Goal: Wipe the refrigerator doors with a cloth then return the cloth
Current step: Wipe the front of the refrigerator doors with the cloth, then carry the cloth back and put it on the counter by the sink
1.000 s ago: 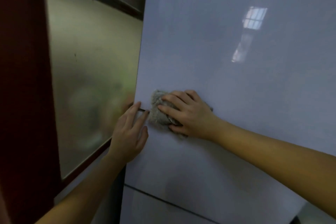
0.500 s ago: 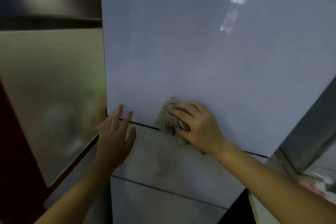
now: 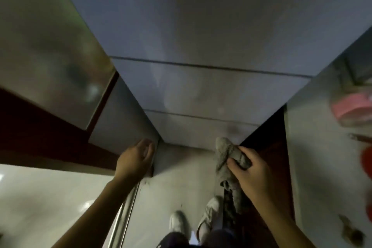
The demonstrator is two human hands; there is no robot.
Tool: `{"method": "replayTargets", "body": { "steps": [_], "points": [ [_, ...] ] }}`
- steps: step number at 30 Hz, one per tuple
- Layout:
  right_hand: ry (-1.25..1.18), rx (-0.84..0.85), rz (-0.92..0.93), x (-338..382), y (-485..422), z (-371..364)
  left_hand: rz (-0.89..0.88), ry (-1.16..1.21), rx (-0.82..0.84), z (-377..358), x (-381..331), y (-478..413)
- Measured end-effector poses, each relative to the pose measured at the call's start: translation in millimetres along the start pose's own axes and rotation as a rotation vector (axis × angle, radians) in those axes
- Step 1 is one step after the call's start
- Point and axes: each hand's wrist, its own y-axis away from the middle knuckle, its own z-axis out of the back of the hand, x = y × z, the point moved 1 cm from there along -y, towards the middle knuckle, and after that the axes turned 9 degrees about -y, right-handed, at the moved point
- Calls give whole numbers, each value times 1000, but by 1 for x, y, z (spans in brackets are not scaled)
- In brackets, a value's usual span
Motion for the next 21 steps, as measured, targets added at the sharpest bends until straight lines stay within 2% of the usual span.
{"method": "replayTargets", "body": {
  "steps": [4, 9, 12, 16, 21],
  "points": [
    [-6, 18, -272, -66, 47, 13, 22, -60, 234, -56, 12, 33],
    [53, 59, -401, -89, 83, 34, 29, -130, 442, -89, 26, 61],
    [37, 42, -424, -87, 87, 47, 8, -127, 483, -92, 25, 60],
    [23, -8, -391, -75, 87, 66, -62, -106, 437, -93, 17, 32],
    [31, -150, -362, -54, 101, 81, -236, -150, 497, -80, -7, -7]
  ]
}}
